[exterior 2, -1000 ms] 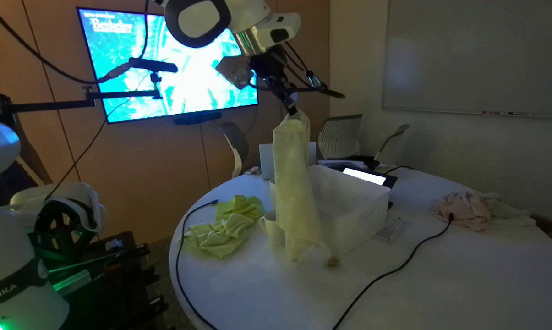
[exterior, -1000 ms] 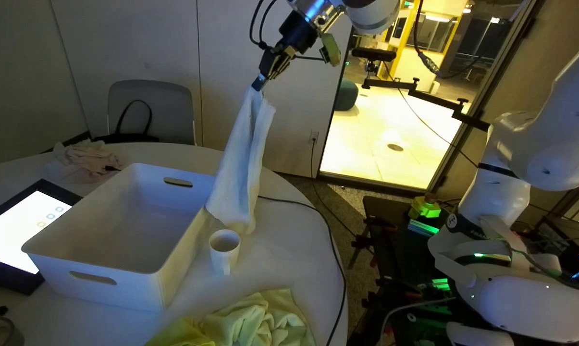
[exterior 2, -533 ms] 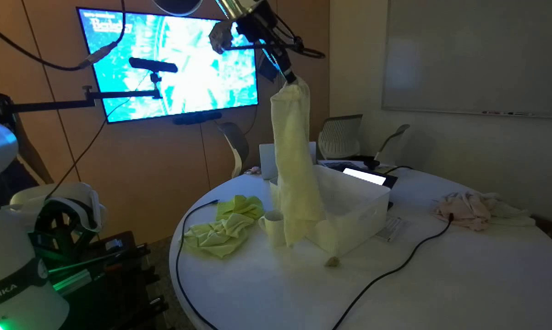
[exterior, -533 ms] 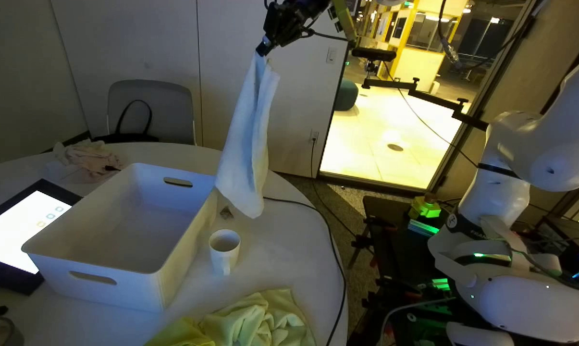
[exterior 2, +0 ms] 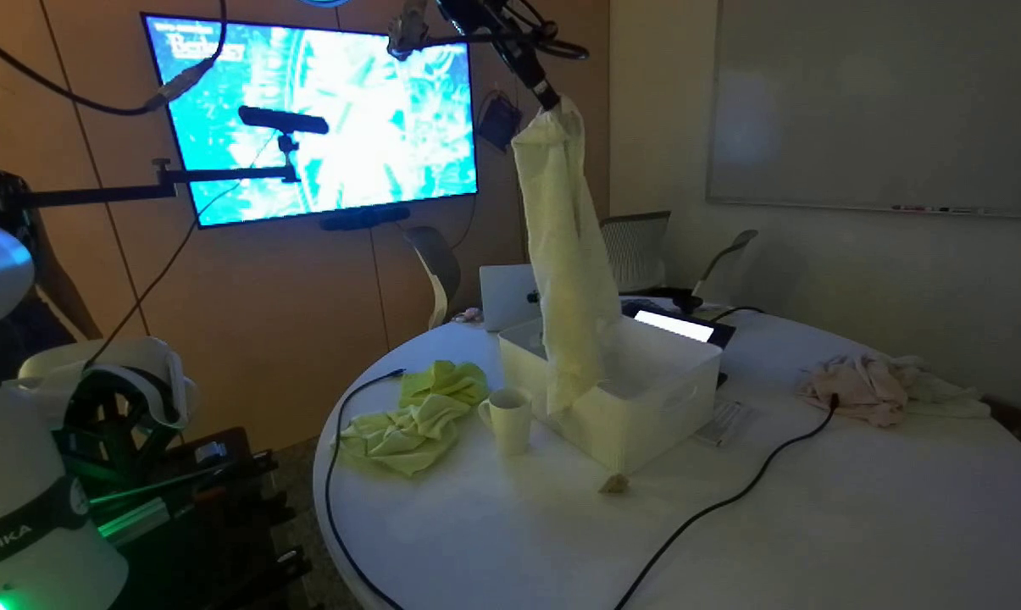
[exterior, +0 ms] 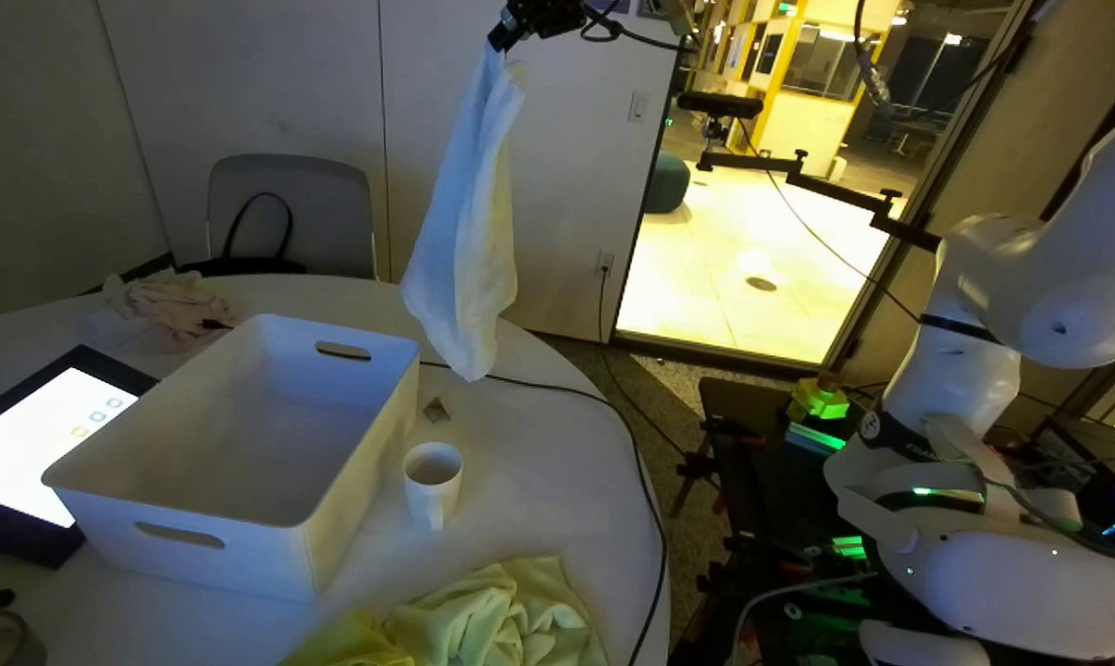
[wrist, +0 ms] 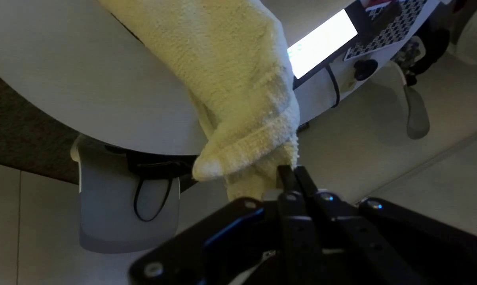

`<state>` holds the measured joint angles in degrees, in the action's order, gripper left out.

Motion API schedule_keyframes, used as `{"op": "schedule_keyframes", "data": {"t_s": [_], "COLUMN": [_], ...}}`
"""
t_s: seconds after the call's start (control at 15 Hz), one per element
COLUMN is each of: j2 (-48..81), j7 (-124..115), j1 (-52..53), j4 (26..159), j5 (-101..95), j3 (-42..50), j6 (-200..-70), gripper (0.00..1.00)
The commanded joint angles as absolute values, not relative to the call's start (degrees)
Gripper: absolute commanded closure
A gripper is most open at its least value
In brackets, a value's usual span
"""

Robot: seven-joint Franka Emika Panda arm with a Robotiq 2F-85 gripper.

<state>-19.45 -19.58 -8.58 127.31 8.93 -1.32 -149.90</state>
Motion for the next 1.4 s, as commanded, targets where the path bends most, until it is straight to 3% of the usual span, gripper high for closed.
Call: {"op": "schedule_keyframes", "data": {"t_s": [0.0, 0.8, 1.33], "j2": [-17.5, -15.9, -12.0], "j7": [-23.3, -20.0, -11.8], "j1": [-8.6, -4.9, -1.6], "j4": [123.4, 121.5, 115.9], "j5": [7.1, 10.8, 15.0], "j3": [-1.9, -0.2, 2.1], "j6": [-149.4, -151.1, -142.8], "gripper": [0.99, 0.99, 0.99]}}
